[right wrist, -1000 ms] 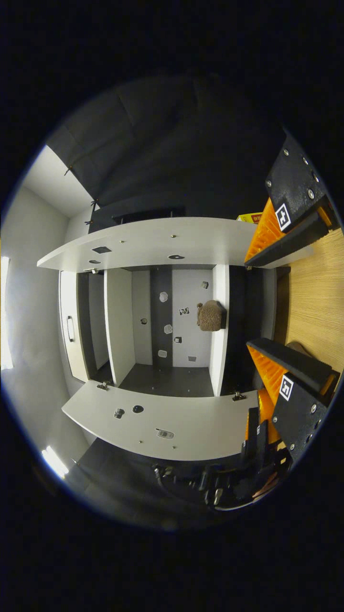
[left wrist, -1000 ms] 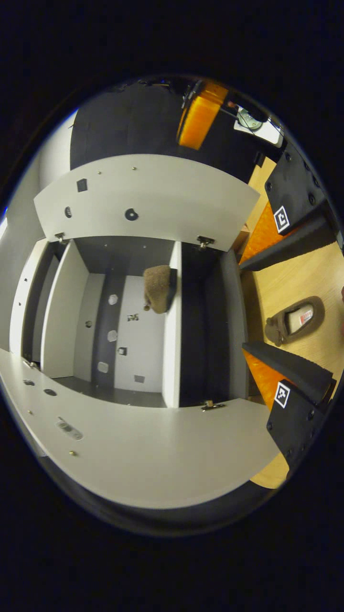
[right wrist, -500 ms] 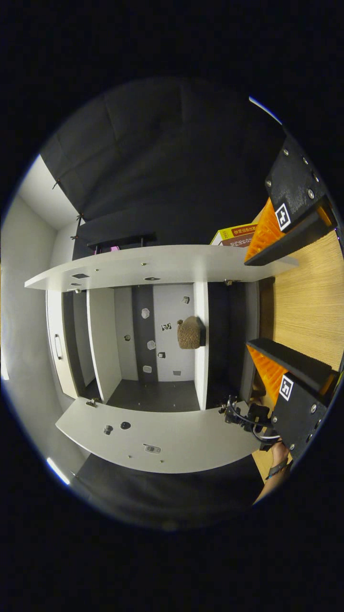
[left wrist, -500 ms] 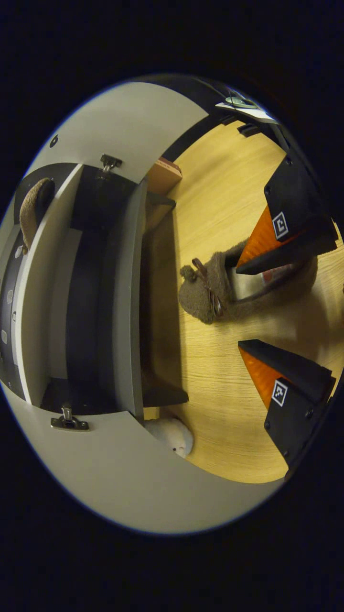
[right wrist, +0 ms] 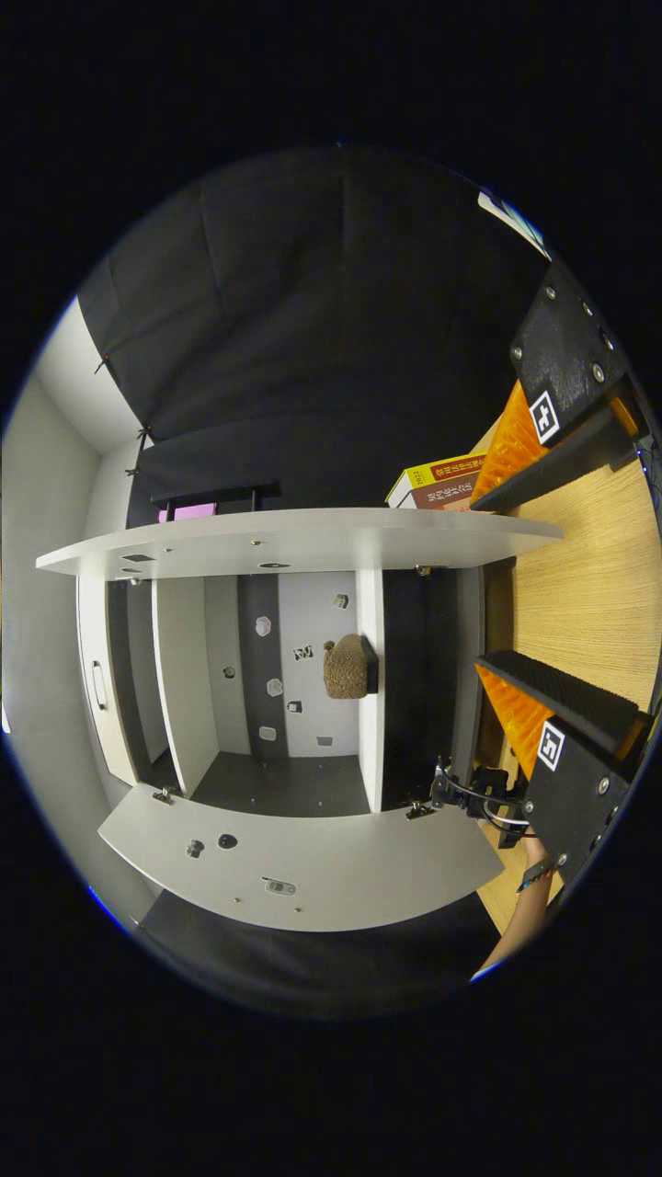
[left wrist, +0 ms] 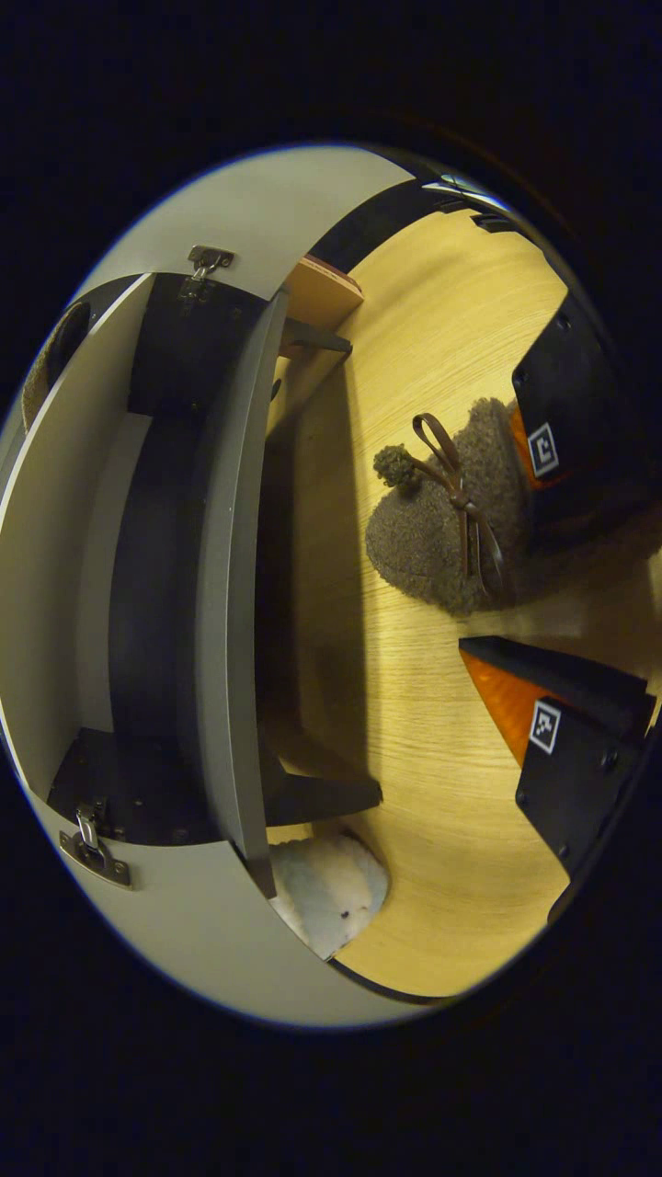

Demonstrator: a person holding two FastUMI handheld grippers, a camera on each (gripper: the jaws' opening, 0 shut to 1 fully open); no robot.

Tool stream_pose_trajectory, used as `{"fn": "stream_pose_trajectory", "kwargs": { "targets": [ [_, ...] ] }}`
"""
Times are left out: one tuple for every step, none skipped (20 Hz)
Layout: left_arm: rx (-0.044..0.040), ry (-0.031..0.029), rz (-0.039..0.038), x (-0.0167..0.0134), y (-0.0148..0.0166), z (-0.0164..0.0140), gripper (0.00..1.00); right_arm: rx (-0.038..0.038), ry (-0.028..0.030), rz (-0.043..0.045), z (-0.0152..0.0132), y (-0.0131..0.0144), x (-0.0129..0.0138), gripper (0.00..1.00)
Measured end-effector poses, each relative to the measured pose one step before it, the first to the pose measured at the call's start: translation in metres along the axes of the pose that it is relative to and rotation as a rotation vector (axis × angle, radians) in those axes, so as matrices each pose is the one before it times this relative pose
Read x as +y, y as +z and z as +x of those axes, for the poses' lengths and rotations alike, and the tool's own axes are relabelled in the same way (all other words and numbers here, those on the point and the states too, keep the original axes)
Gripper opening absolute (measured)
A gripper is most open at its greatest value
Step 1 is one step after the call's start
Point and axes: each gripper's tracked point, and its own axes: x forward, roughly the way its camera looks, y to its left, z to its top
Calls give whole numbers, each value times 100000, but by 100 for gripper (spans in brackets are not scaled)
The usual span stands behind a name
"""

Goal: Grab one shoe with the right hand and put it into the shoe cabinet, grab the other shoe with the left hand and put it into the shoe cabinet; then close the right door with the right hand and the left door with the left hand.

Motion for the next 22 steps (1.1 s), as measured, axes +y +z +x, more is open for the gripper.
{"fn": "stream_pose_trajectory", "kwargs": {
  "targets": [
    [-191, -815, -881, -109, -50, 13, 63, -140, 238, -382, 92, 47, 125, 93],
    [-669, 102, -1209, -28, 211, -343, 61, -303, 435, -391, 71, 86, 187, 93],
    [-549, 2619, -8, 907, 179, 17, 52, -147, 813, -159, -20, 43, 301, 93],
    [-776, 4502, 7, 1074, 171, -461, 43, -233, 863, -9, -116, -5, 240, 93],
    [-2010, 2530, -2368, 901, 200, -804, 20, -472, 685, 143, 92, 41, 288, 93],
    [-852, -65, -2699, 320, 105, -891, 12, -183, 753, 78, 166, -26, 221, 93],
    [-1152, -246, -2138, 178, 305, -1335, 12, 93, 590, 6, 102, -161, 266, 93],
    [-1466, -201, -1429, 33, 578, -1710, 12, -131, 501, 191, 13, -62, 243, 98],
    [-2608, -255, -793, -134, 966, -2082, 12, -456, 473, 495, 23, 2, 250, 93],
    [-3999, -516, 96, -392, 1360, -2153, 12, -363, 537, 471, 186, -51, 269, 93],
    [-4191, 558, 2052, -301, 1596, -2054, 12, -91, 283, 114, 45, -76, 234, 93],
    [-4599, 935, 3097, -215, 1936, -1781, 12, -65, 399, -211, 18, -104, 176, 98],
    [-3857, 1351, 2710, -133, 2099, -1633, 12, 51, 378, -235, 142, 16, 262, 93],
    [-3765, 1094, 1413, -106, 2440, -1514, 12, 71, 576, -113, -26, 62, 254, 93],
    [-3210, -81, -394, -292, 2789, -1287, 12, -389, 814, -261, 4, 247, 293, 93],
    [-3240, -1587, -1618, -554, 3230, -922, 12, -181, 395, -590, -188, 191, 175, 89],
    [-3080, -1435, -1271, -561, 3620, -419, 12, -197, 248, -561, -89, 168, 55, 93],
    [-2181, -383, -177, -303, 3746, 1, 12, -195, 301, -92, -7, 120, 183, 93],
    [-2796, 648, -7, -666, 2853, -627, 12, -94, 447, 392, -40, 123, 140, 93],
    [-2549, 668, -215, 34, 1804, 241, 12, -191, 146, 478, 12, 131, 32, 93],
    [-2576, -182, -655, -103, 2701, 164, 12, -310, -169, 225, -146, 34, -61, 93],
    [-2448, -579, -501, 63, 2622, 2026, 12, -303, -495, 14, -209, -33, -123, 93]
  ]
}}
